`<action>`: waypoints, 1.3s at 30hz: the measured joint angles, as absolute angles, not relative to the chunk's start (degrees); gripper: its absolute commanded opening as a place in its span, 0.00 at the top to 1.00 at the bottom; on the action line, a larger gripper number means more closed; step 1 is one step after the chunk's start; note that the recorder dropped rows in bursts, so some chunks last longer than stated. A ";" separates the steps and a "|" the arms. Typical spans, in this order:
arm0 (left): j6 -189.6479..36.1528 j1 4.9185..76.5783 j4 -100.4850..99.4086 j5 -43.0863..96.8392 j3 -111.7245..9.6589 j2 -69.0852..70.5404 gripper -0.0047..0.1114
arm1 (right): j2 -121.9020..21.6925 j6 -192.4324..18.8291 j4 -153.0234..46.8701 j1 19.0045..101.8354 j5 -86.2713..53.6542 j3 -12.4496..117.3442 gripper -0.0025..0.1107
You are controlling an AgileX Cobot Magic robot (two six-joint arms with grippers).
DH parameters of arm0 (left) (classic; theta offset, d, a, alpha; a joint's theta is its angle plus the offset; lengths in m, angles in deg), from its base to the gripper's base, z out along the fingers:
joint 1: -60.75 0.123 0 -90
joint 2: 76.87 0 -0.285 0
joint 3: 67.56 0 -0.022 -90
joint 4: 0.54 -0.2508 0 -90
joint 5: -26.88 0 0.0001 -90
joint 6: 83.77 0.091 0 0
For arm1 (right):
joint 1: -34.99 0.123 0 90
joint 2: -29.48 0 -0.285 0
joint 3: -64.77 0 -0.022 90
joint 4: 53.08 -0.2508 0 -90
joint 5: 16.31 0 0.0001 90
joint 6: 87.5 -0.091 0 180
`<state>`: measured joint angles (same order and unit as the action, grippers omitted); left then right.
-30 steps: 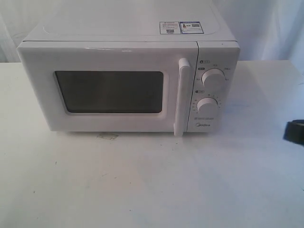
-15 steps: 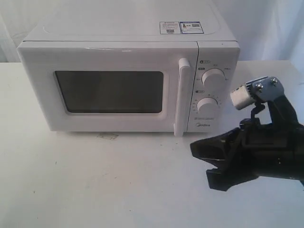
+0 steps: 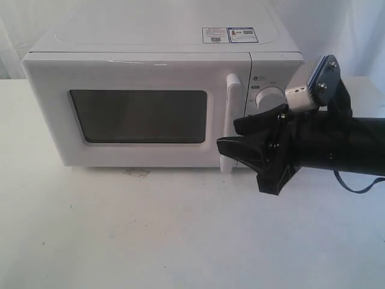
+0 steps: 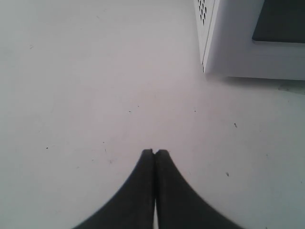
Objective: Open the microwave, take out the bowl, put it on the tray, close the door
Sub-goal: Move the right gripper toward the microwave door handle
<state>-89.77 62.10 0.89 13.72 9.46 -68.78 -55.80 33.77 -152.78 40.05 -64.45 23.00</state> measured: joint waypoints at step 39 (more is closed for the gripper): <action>-89.77 62.10 0.89 13.72 9.46 -68.78 0.96 | -72.86 33.77 -148.73 37.86 -73.41 37.11 0.43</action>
<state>-89.77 62.10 0.89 13.72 9.46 -68.78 -72.86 33.77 -148.73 37.86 -73.41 37.11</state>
